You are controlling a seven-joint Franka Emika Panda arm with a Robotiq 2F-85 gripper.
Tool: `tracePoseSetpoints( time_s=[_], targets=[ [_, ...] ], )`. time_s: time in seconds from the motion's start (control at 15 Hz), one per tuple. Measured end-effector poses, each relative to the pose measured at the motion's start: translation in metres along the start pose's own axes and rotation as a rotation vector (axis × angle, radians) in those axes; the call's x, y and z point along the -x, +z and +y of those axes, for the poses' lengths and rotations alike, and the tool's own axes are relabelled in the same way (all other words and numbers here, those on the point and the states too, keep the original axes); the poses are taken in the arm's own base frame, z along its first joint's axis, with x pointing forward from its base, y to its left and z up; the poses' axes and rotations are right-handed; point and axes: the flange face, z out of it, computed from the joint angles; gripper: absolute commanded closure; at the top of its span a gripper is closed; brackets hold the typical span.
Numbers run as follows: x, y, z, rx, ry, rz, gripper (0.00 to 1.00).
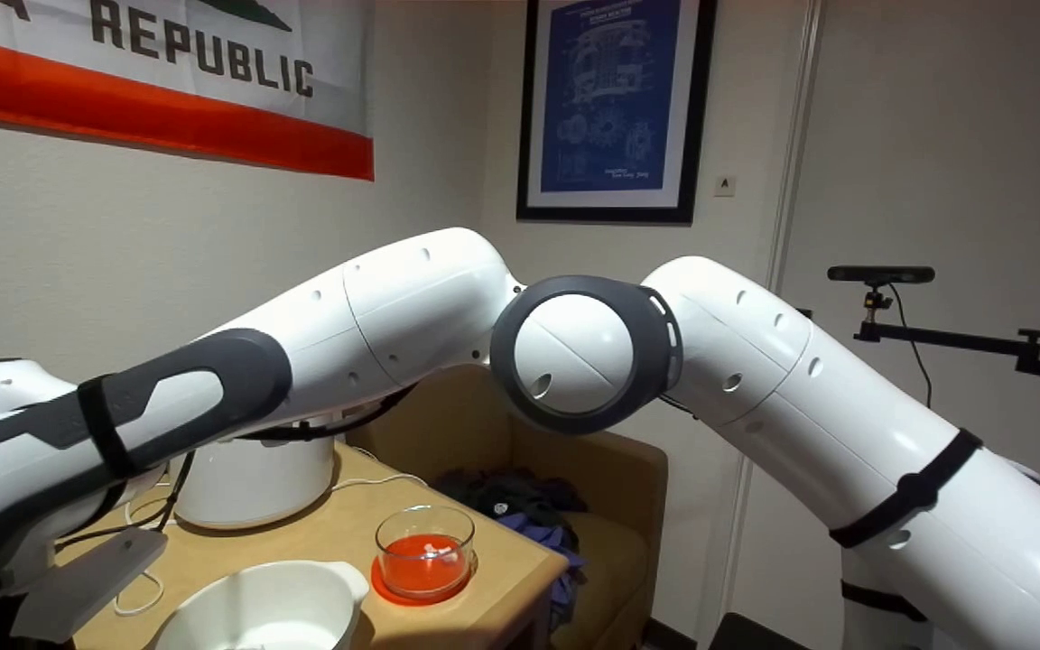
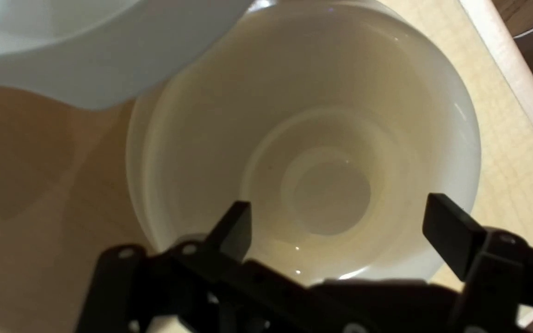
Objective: Cover the bowl with the lid on the table
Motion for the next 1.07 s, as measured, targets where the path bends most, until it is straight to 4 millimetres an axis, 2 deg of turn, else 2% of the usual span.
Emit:
tracePoseSetpoints(
  time_s=[0.27, 0.47, 0.67, 1.07],
  targets=[
    [-0.002, -0.008, -0.006, -0.001, -0.003, 0.012, 0.0],
    [-0.006, -0.018, -0.02, 0.003, -0.018, 0.025, 0.0],
    [-0.009, -0.019, -0.033, 0.001, -0.02, 0.028, 0.0],
    [-0.007, -0.019, -0.022, 0.002, -0.005, 0.036, 0.0]
  ],
)
